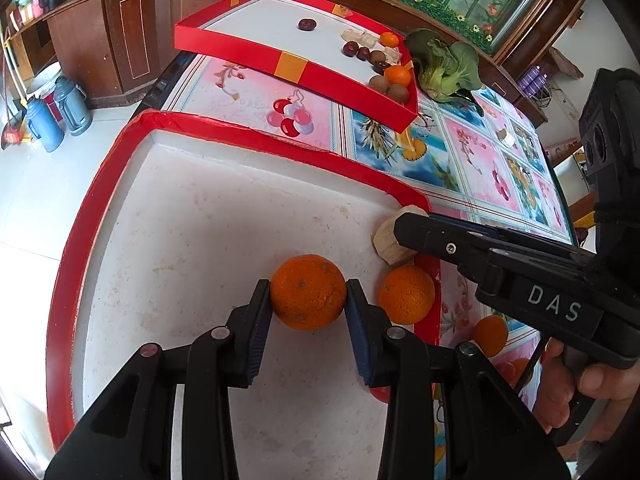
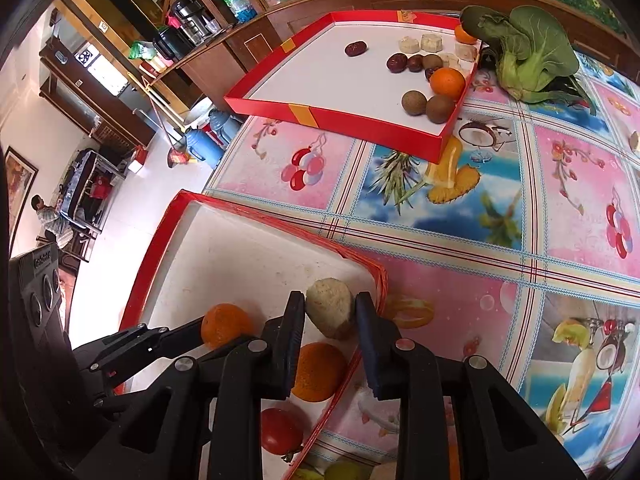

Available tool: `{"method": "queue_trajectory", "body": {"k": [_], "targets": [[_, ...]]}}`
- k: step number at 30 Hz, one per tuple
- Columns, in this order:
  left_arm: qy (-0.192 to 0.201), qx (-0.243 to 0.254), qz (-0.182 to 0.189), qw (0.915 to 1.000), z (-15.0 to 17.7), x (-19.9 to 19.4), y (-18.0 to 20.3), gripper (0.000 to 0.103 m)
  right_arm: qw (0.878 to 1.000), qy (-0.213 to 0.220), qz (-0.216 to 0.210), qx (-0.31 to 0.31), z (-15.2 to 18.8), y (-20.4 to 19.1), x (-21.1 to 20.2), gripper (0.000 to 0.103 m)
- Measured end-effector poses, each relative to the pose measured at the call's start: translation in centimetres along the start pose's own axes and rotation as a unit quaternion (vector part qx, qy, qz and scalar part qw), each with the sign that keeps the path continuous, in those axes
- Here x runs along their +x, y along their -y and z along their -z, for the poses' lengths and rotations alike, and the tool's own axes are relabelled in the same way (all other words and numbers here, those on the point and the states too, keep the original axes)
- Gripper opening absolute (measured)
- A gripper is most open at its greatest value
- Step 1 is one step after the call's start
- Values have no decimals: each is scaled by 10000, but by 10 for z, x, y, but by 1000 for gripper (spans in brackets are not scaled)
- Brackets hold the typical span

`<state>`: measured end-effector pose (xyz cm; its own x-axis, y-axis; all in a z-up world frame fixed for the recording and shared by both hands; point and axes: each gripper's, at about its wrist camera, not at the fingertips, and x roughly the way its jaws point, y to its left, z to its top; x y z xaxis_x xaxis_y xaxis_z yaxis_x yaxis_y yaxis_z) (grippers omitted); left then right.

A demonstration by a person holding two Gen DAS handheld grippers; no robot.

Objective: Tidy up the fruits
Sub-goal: 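Carry orange and beige chunk into the white tray and open both tools, then grasp a round beige root chunk with the left tool while the right tool grasps an orange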

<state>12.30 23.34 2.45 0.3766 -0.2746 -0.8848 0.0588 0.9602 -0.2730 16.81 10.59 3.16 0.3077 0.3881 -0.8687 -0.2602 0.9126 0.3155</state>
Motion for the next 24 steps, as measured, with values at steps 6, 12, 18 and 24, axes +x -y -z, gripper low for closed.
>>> {"method": "queue_trajectory", "body": {"k": [6,12,18,24], "targets": [[-35,-40,-37,10000,0,-1,1,46,9999,99,0,-112,-1,-4,-8,39],[15,-145,-6,9999,2,-10,0,52,9997,244,-57,-27,2,1,-26,41],[132,-266,24,9996,15,-27,-4,58,9985,477,-90,261,17,25,-60,49],[97,-216,127,9996,34,-34,8,58,9960,589,6,672,46,63,-88,53]]}}
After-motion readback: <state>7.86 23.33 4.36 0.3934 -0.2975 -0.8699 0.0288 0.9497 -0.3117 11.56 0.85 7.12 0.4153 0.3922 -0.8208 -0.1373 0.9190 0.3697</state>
